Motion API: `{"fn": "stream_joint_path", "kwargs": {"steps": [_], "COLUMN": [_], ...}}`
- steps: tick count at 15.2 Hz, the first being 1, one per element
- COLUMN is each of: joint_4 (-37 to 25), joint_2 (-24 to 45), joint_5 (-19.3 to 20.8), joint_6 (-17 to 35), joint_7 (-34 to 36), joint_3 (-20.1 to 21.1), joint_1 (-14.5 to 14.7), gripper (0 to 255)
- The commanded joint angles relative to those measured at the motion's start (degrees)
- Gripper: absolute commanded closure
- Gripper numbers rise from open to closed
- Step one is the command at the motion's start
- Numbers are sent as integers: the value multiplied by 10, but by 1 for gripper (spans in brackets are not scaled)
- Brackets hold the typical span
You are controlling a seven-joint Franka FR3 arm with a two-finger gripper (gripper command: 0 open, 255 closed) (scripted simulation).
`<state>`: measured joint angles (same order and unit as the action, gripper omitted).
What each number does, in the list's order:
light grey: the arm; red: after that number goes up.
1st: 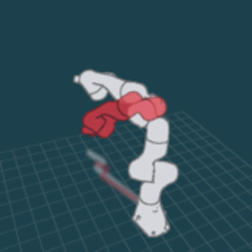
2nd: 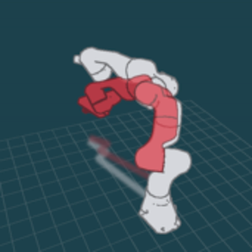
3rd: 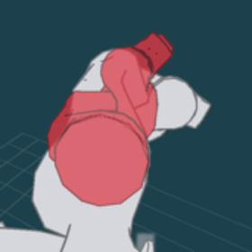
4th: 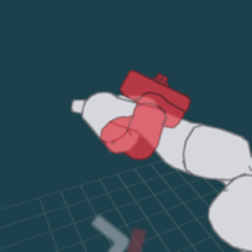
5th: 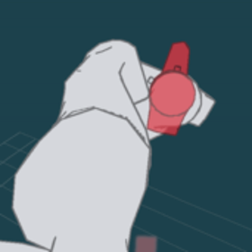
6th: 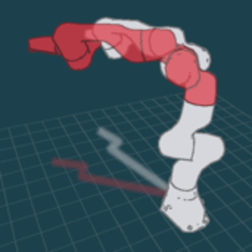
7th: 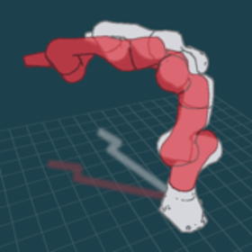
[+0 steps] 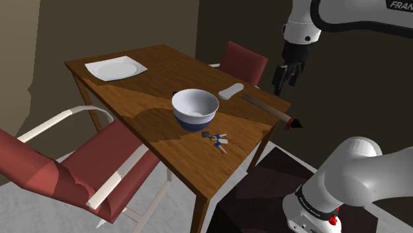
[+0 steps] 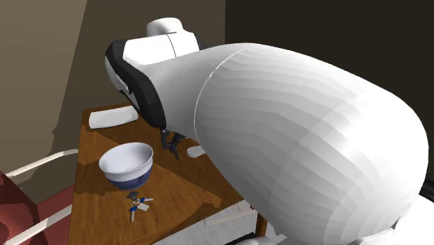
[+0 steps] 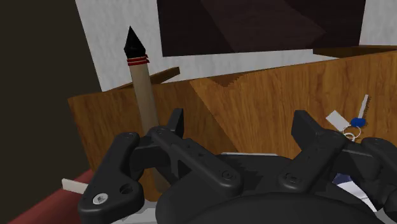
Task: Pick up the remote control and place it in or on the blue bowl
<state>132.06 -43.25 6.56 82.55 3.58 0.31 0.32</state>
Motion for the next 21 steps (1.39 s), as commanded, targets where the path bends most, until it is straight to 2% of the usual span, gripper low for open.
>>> {"fn": "stream_joint_path", "kwargs": {"steps": [1, 10, 21], "joint_4": [0, -39, -152], "joint_2": [0, 168, 379], "joint_5": [0, -37, -53], "joint_6": [0, 141, 262], "joint_7": [0, 191, 391], "joint_3": [0, 24, 14], "joint_1": [0, -54, -107], "gripper": [0, 0, 0]}}
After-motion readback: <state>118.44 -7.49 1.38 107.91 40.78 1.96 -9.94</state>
